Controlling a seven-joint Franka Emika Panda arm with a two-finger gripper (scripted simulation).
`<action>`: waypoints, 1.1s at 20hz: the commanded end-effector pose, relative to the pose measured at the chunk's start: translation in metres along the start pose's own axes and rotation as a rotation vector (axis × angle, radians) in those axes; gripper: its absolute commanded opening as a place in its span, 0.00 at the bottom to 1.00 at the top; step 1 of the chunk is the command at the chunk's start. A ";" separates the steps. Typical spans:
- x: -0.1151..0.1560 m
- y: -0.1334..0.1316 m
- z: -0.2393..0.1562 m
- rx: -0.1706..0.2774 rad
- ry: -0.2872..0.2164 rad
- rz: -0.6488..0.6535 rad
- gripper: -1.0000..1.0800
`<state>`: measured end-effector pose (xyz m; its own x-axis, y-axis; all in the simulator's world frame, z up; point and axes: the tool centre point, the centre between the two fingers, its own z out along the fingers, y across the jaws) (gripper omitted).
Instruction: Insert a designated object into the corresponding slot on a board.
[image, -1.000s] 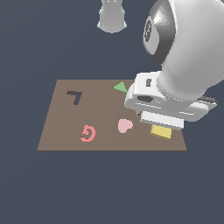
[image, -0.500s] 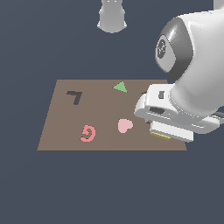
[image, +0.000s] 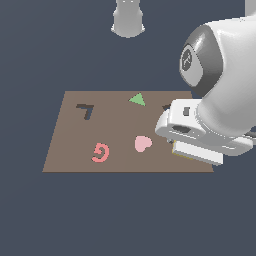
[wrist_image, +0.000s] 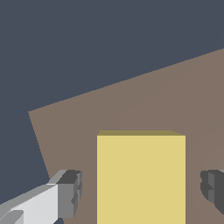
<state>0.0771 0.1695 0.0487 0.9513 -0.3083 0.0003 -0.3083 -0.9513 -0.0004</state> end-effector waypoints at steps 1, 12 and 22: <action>0.000 0.000 0.005 0.000 -0.001 0.001 0.96; 0.000 0.000 0.019 0.000 0.000 0.001 0.00; -0.001 0.000 0.018 0.000 0.000 0.008 0.00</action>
<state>0.0771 0.1693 0.0308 0.9497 -0.3132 0.0004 -0.3132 -0.9497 -0.0006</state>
